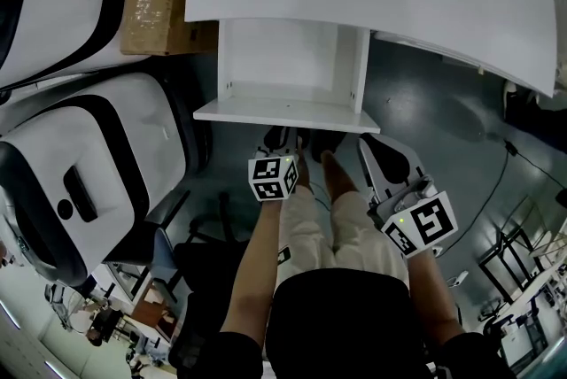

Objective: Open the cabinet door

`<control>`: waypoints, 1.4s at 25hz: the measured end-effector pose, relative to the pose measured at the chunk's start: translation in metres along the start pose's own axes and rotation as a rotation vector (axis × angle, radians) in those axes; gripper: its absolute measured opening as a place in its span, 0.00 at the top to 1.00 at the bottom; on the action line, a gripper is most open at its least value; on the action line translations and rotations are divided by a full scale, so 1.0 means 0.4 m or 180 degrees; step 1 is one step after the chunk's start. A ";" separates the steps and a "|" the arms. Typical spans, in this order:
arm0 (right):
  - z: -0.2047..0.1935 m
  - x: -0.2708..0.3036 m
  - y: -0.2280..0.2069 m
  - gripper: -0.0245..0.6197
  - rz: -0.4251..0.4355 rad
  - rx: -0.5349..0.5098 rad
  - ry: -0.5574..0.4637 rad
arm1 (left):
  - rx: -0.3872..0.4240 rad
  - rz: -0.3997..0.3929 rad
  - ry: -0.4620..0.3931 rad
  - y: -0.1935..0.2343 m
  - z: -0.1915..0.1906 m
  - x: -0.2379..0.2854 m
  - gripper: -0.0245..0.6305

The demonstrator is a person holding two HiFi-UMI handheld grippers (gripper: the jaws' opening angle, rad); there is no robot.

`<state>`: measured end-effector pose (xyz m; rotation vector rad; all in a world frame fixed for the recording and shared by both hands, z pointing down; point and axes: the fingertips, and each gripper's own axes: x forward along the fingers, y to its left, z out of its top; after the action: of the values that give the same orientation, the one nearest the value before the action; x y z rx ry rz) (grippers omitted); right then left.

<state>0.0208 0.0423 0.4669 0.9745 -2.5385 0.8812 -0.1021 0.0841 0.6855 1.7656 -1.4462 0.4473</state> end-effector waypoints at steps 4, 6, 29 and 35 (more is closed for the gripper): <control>-0.006 0.001 0.012 0.94 0.0033 -0.0031 0.0019 | -0.0098 0.0020 -0.0031 0.004 -0.011 -0.009 0.84; -0.010 -0.002 0.015 0.94 0.0039 -0.0036 0.0026 | -0.0111 0.0019 -0.0037 0.001 -0.017 -0.015 0.84; 0.064 -0.067 0.056 0.94 0.0138 -0.0204 -0.0124 | 0.0053 0.0161 -0.0180 -0.034 0.043 -0.163 0.89; 0.101 -0.114 0.065 0.94 0.0119 -0.0255 -0.0216 | 0.0130 0.0080 -0.0322 -0.109 0.114 -0.233 0.91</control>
<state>0.0347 0.0551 0.4034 0.9511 -2.6349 0.7622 -0.0974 0.1123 0.5767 1.8271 -1.5408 0.4082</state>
